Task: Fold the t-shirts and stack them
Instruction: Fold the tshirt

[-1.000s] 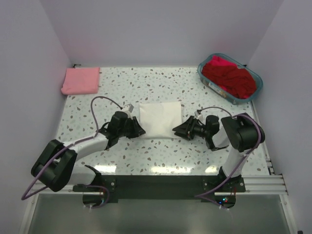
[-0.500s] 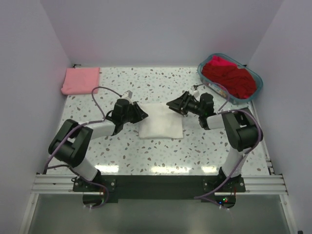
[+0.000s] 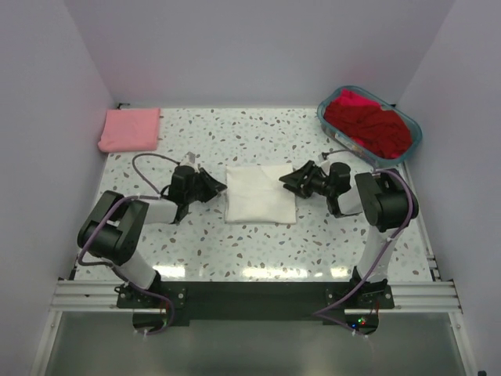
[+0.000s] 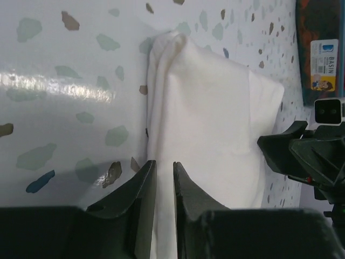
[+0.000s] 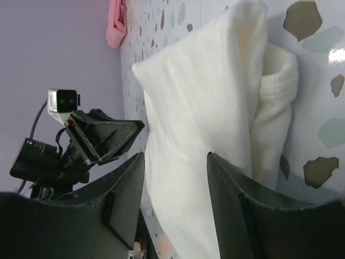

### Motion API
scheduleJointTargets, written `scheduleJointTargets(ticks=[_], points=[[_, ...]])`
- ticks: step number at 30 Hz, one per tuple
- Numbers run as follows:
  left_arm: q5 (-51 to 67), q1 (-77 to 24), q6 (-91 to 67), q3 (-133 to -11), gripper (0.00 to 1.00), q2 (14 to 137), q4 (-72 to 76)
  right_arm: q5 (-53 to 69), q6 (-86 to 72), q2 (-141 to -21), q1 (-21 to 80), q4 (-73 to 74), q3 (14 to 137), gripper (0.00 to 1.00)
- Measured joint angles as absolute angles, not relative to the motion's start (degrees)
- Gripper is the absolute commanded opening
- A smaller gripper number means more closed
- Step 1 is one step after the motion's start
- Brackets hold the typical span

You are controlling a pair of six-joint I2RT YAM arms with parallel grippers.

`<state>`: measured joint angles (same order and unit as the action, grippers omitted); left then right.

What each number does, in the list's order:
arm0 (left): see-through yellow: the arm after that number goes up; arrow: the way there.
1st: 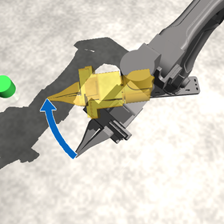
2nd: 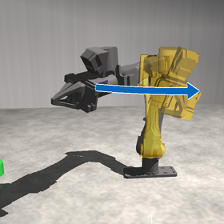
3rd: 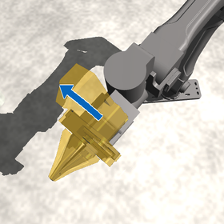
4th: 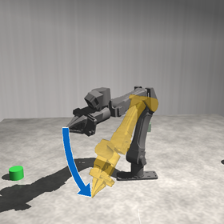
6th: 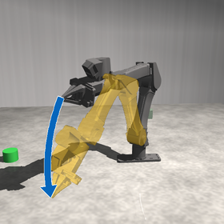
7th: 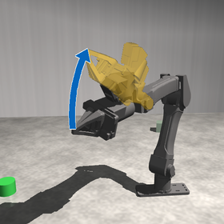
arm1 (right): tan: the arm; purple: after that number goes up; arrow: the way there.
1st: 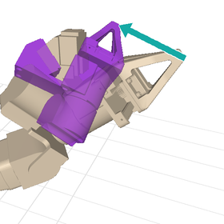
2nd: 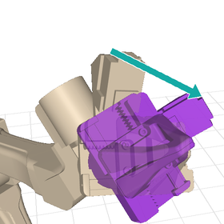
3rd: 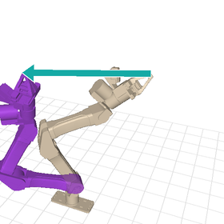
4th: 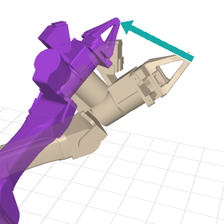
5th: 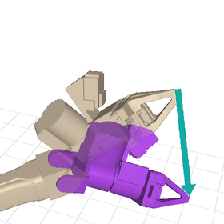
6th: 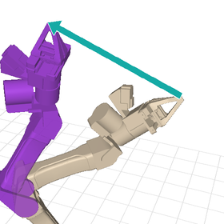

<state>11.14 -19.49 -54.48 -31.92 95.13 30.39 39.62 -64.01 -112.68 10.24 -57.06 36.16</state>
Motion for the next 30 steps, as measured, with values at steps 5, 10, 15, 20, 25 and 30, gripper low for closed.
scheduleJointTargets(ticks=[5,10,15,20,25,30], points=[[11.46,-18.61,-54.37,-36.58,0.27,92.82,30.87,38.87,-63.92,-110.17,9.82,-54.33,39.13,0.54],[13.39,-18.59,-54.39,-45.54,0.28,98.10,34.83,37.82,-64.25,-110.76,9.96,-53.32,47.64,0.54],[14.87,-18.55,-54.43,-51.00,0.26,107.68,37.19,35.35,-64.07,-115.63,10.00,-53.15,53.43,0.54],[15.38,-18.50,-54.74,-51.68,0.23,115.57,37.15,33.54,-64.03,-121.93,9.61,-51.53,53.39,0.54],[15.64,-18.35,-55.07,-51.64,0.22,116.40,38.81,33.76,-64.51,-122.98,7.64,-54.59,51.22,0.54],[15.86,-17.58,-54.96,-50.87,0.32,115.87,39.40,35.64,-63.92,-122.26,4.56,-54.96,49.89,0.55]])
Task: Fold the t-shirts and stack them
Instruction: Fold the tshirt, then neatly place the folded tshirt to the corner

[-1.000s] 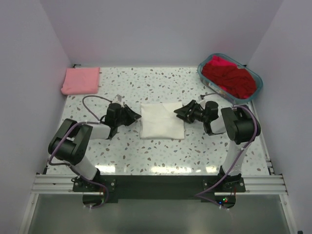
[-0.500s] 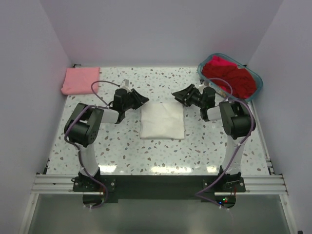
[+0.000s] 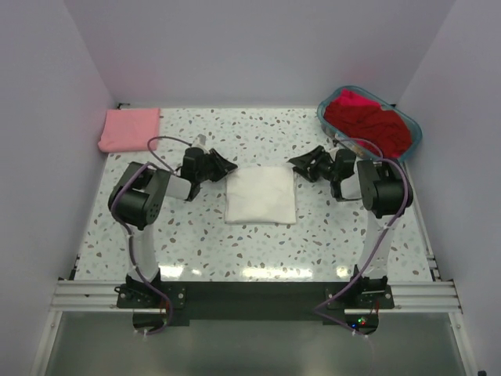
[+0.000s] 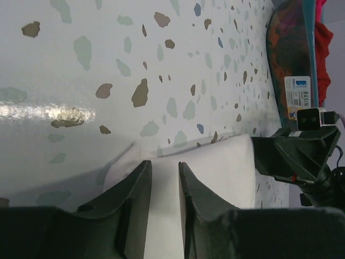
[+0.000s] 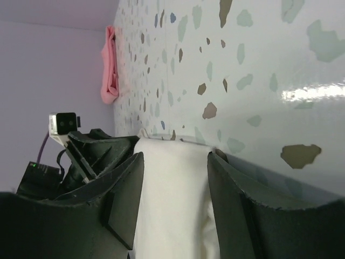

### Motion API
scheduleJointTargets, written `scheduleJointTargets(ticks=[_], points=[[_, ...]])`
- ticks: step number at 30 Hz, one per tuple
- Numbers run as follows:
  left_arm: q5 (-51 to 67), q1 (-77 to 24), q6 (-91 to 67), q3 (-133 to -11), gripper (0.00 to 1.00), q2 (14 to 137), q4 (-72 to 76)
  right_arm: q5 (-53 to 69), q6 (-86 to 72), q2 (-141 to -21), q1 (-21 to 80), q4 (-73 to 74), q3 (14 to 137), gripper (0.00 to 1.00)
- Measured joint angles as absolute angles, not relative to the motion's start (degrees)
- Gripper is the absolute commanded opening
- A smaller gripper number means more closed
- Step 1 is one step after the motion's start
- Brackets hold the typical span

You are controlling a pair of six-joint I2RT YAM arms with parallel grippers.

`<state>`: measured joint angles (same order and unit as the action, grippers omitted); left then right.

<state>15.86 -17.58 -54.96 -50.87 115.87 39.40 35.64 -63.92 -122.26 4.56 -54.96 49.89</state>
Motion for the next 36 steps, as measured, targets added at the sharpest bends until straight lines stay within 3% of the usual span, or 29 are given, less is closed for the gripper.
scheduleJointTargets(ticks=[4,13,17,24,36], points=[[14.55,-17.08,-53.15,-50.57,0.57,111.02,34.98,36.25,-59.11,-117.01,3.77,-46.89,49.78,0.63],[4.58,-16.58,-42.06,-55.29,0.90,87.92,14.00,32.67,-32.75,-92.38,5.65,-6.17,58.35,0.75],[-0.80,-16.56,-38.04,-58.33,0.91,81.12,2.35,26.20,-22.11,-84.99,12.82,7.81,61.60,0.75],[-7.14,-15.64,-35.11,-55.27,0.88,74.70,-15.07,15.42,-11.68,-84.05,35.99,20.78,62.37,0.70],[-8.88,-8.99,-34.83,-45.01,0.88,74.02,-25.56,0.12,-4.25,-101.36,56.90,26.09,75.57,0.57]])
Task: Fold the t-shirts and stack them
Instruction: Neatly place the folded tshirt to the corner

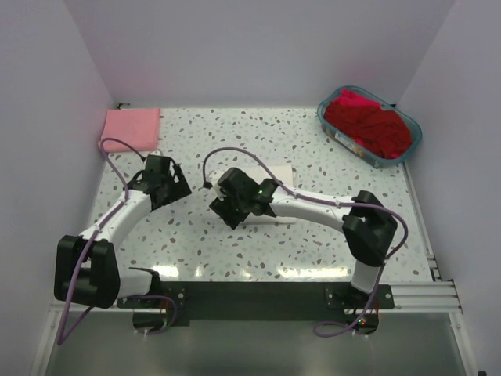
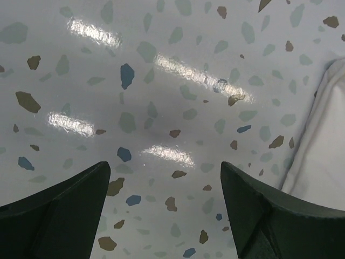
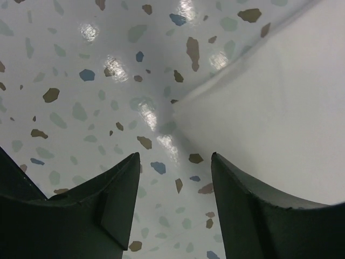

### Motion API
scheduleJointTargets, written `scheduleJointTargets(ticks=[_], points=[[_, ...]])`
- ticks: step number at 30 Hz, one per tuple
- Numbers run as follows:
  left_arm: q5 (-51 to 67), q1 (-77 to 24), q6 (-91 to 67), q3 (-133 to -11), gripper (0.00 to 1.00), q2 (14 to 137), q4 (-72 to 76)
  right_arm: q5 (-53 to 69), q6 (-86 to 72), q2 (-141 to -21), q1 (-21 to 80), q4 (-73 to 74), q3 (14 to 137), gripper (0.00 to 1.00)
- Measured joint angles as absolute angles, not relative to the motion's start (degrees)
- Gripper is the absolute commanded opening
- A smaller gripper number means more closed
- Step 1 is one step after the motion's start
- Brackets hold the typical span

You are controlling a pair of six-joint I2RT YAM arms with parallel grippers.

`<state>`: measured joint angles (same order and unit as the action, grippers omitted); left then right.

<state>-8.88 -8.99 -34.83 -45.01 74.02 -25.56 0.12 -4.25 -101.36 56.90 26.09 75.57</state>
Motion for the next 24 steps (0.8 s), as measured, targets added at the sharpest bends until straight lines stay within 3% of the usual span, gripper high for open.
scheduleJointTargets(ticks=[7,18,22,24], points=[[-8.03,-8.91,-34.68,-40.95,0.88,74.24,-25.19,-7.01,-2.00,-111.81,62.33,26.37,83.13,0.53],[-6.17,-7.07,-33.32,-40.77,0.87,76.23,-24.16,-14.09,-0.05,-118.87,63.20,28.80,86.43,0.48],[-4.23,-6.48,-33.34,-40.45,0.87,76.51,-23.70,-14.44,0.99,-119.87,63.70,29.19,87.00,0.38],[-3.16,-6.39,-33.36,-40.23,0.87,76.49,-23.38,-14.76,1.67,-120.03,63.88,29.34,87.00,0.14]])
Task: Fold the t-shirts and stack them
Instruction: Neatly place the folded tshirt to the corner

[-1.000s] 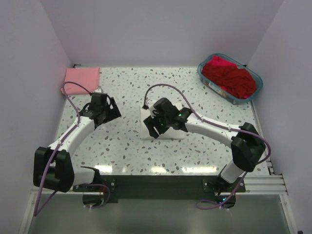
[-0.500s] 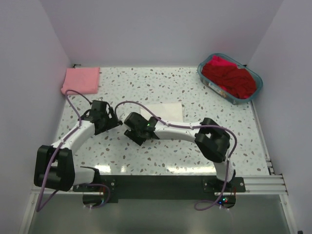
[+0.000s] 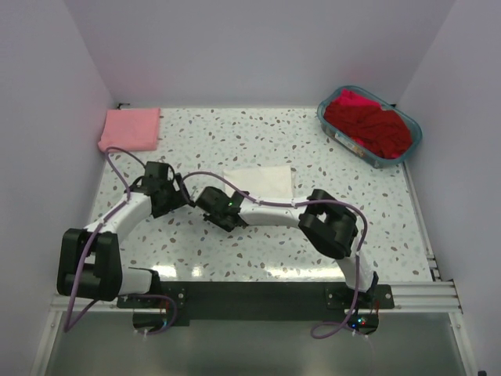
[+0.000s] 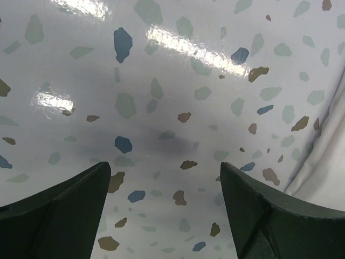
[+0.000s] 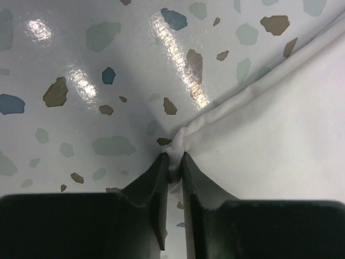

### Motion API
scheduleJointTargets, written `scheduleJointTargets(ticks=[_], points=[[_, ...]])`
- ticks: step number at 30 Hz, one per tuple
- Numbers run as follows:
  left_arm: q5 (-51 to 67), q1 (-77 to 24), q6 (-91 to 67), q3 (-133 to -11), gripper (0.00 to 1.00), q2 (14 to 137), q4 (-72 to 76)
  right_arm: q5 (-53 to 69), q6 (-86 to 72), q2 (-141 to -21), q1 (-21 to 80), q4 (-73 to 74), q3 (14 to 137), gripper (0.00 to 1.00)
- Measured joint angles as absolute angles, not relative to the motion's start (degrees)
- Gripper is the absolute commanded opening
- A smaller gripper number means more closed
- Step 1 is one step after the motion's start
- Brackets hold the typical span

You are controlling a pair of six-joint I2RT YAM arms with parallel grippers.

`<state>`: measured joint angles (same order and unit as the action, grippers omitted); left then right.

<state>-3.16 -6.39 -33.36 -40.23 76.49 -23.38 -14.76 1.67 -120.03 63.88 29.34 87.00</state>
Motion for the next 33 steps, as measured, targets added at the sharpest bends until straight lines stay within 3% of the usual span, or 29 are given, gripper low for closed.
scheduleJointTargets(ticks=[1,2,11,20,33], points=[[-2.59,-6.39,-33.36,-40.07,0.87,76.49,-23.18,-15.18,1.89,-120.03,63.94,29.39,86.98,0.02],[-1.80,-6.39,-33.36,-39.94,0.87,76.51,-23.07,-15.53,2.24,-120.03,63.99,29.39,86.96,0.00],[6.09,-6.37,-34.92,-39.62,0.90,76.66,-19.77,-12.86,3.73,-116.90,63.55,28.84,83.64,0.00],[16.71,-8.40,-41.89,-38.81,1.00,79.11,-12.69,-4.67,1.43,-105.97,59.53,25.28,75.96,0.00],[26.52,-15.68,-55.57,-35.79,1.00,87.61,3.36,0.36,-3.95,-103.94,56.16,20.45,72.12,0.00]])
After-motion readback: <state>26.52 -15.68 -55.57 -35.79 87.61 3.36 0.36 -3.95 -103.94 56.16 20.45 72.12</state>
